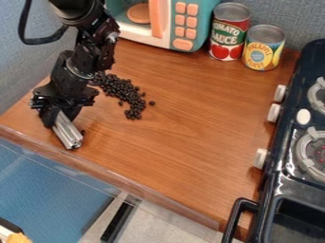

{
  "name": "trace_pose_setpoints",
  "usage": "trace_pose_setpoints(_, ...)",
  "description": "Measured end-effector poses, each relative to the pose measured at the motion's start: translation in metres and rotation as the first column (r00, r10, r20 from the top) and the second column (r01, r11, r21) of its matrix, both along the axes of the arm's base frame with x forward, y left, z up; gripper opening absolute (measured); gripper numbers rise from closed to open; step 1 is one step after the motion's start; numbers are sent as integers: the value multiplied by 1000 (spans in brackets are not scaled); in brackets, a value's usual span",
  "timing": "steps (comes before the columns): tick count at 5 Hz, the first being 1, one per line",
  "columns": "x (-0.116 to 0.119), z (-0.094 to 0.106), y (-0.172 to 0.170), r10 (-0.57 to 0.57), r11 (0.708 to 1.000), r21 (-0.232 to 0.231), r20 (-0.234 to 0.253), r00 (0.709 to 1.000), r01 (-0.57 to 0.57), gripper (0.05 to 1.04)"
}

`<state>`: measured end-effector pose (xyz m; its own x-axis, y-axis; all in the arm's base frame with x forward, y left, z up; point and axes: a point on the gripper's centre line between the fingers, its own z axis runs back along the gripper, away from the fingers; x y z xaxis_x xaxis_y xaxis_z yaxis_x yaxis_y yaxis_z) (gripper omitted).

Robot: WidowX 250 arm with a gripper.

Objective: Sweep into pile

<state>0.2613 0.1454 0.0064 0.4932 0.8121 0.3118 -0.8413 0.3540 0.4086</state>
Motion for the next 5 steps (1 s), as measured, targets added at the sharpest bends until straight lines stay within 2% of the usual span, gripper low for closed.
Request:
trace_pose_setpoints(1, 4, -2, 1, -12, 1000, 10, -4, 1000, 12, 390)
trace_pose_setpoints(2, 12, -2, 0, 9, 1000, -3, 21, 1000, -9, 390)
trace_pose_setpoints(3, 32, 0, -5, 82, 992, -94, 39, 996, -78, 390)
trace_pose_setpoints(4, 46, 0, -9, 144, 979, -149, 27, 989, -138, 389)
trace_pose_setpoints(5, 56, 0, -8, 174, 973, -159, 42, 984, -165, 389)
